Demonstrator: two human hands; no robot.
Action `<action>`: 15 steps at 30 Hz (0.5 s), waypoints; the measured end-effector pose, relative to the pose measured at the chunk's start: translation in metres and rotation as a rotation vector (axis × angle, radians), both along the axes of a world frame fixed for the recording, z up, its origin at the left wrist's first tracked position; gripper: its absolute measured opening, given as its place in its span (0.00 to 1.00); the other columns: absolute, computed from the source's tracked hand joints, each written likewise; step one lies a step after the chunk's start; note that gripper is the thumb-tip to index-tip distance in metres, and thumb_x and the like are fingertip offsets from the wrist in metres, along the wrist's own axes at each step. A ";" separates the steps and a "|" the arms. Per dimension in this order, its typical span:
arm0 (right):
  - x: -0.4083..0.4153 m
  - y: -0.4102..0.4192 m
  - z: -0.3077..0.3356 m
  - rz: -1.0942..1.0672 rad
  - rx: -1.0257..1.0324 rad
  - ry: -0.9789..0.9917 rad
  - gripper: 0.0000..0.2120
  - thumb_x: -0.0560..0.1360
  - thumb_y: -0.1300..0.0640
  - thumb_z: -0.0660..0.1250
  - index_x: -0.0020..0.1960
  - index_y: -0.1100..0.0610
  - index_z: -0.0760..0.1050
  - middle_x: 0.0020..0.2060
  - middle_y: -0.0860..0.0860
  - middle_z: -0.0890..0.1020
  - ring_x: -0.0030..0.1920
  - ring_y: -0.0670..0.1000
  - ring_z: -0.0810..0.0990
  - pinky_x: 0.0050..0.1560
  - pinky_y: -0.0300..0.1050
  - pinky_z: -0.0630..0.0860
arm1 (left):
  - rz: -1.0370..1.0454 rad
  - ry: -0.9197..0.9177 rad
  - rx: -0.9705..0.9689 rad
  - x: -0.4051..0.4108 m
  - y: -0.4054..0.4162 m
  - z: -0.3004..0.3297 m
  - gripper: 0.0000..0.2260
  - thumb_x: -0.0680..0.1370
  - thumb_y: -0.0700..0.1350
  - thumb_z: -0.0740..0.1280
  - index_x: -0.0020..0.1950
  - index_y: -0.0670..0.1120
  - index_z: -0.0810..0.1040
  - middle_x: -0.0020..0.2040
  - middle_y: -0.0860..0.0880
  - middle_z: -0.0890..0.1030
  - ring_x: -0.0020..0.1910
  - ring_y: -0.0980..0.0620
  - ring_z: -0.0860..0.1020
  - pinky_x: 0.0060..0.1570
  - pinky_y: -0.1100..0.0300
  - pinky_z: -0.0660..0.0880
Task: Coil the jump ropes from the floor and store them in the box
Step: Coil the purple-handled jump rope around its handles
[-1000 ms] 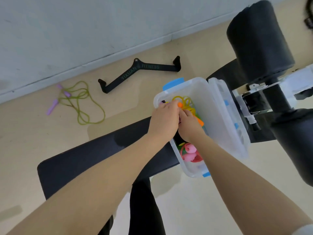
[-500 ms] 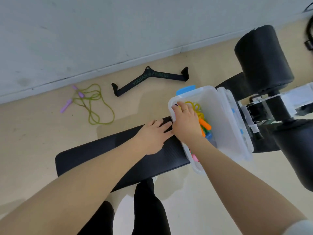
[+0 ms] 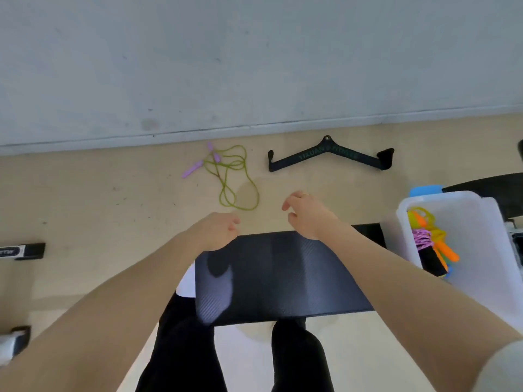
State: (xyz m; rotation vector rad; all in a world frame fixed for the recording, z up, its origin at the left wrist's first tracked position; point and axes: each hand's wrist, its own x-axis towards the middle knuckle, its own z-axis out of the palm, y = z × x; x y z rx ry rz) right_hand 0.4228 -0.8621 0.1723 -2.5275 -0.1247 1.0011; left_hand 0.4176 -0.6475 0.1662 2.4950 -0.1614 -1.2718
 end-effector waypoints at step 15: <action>0.106 0.246 -0.101 -0.177 -0.070 0.118 0.17 0.78 0.59 0.54 0.66 0.55 0.69 0.68 0.53 0.66 0.67 0.56 0.65 0.66 0.51 0.66 | 0.044 -0.062 0.073 0.164 0.238 -0.106 0.16 0.80 0.45 0.58 0.67 0.44 0.71 0.62 0.44 0.77 0.60 0.45 0.74 0.55 0.60 0.69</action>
